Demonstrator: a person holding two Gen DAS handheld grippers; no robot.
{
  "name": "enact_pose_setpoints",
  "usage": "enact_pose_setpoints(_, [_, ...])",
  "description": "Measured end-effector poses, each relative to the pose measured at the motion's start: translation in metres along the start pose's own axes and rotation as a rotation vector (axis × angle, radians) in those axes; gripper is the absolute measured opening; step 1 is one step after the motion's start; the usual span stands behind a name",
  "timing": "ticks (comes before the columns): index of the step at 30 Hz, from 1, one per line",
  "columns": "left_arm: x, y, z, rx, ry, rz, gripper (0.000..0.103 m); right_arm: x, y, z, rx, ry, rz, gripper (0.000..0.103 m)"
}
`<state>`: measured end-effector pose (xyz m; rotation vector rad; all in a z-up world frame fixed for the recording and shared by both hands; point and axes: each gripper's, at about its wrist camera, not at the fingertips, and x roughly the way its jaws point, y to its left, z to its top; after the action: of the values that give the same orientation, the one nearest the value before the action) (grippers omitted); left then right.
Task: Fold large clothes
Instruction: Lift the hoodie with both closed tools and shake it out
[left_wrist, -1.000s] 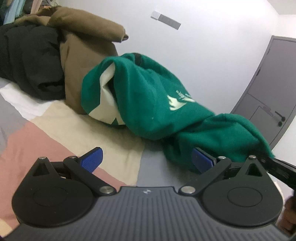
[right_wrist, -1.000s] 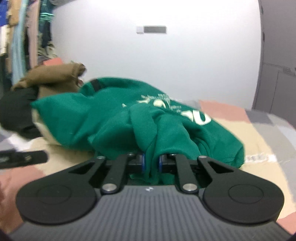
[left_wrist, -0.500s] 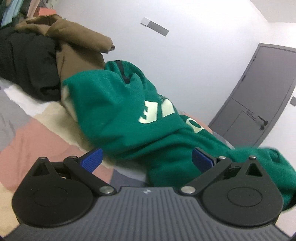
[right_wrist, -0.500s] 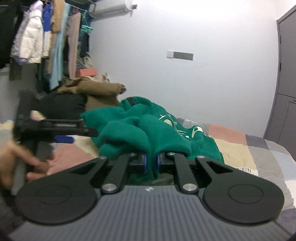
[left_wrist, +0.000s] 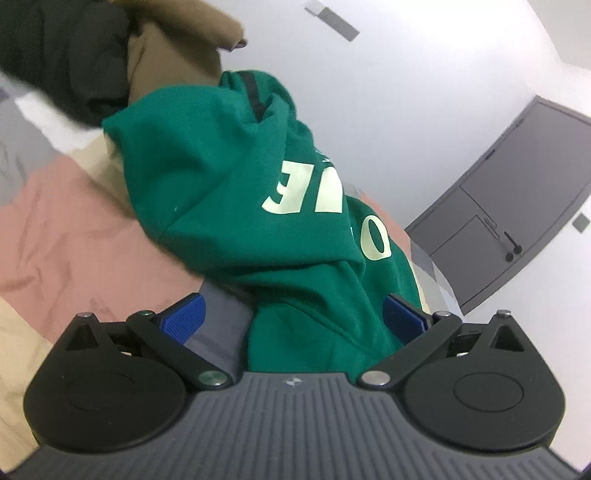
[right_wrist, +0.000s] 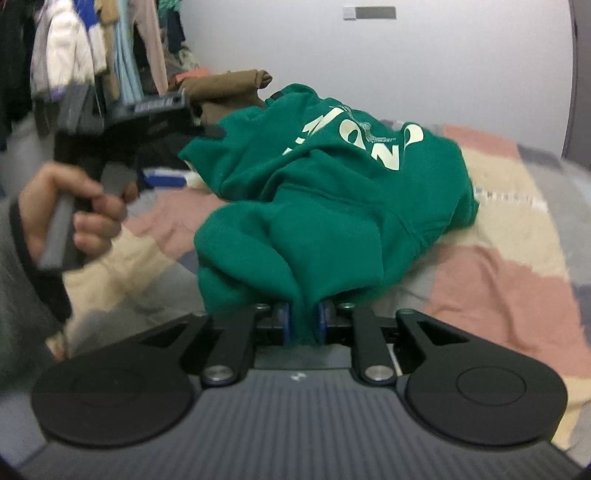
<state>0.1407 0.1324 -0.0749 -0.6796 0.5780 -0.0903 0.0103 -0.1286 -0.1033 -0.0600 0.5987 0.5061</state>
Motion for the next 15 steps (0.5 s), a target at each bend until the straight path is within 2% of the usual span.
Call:
enact_pose_setpoints(1, [0.002,0.004,0.000,-0.011,0.006,-0.001,0.103,-0.002,-0.005,0.002,0.028,0.004,0.016,0.039])
enact_pose_setpoints(2, [0.006,0.006,0.000,-0.020,0.012,0.000,0.102,-0.005,-0.008,0.003,0.048,0.008,0.025,0.055])
enact_pose_setpoints(3, [0.008,0.010,-0.001,-0.028,0.018,0.003,0.102,-0.008,-0.013,0.004,0.074,0.006,0.037,0.061])
enact_pose_setpoints(6, [0.021,0.020,-0.002,-0.050,0.034,0.021,0.102,-0.018,-0.027,0.007,0.152,-0.001,0.079,0.067])
enact_pose_setpoints(8, [0.032,0.028,-0.001,-0.069,0.046,0.023,0.102,-0.021,-0.039,0.010,0.204,-0.024,0.079,0.068])
enact_pose_setpoints(11, [0.051,0.044,0.002,-0.129,0.065,0.008,0.101,-0.018,-0.066,0.022,0.278,-0.058,0.024,0.068])
enact_pose_setpoints(13, [0.065,0.053,0.004,-0.171,0.077,0.007,0.096,-0.004,-0.086,0.033,0.357,-0.069,-0.006,0.069])
enact_pose_setpoints(15, [0.077,0.062,0.007,-0.207,0.081,0.007,0.090,0.023,-0.110,0.041,0.458,-0.040,-0.023,0.069])
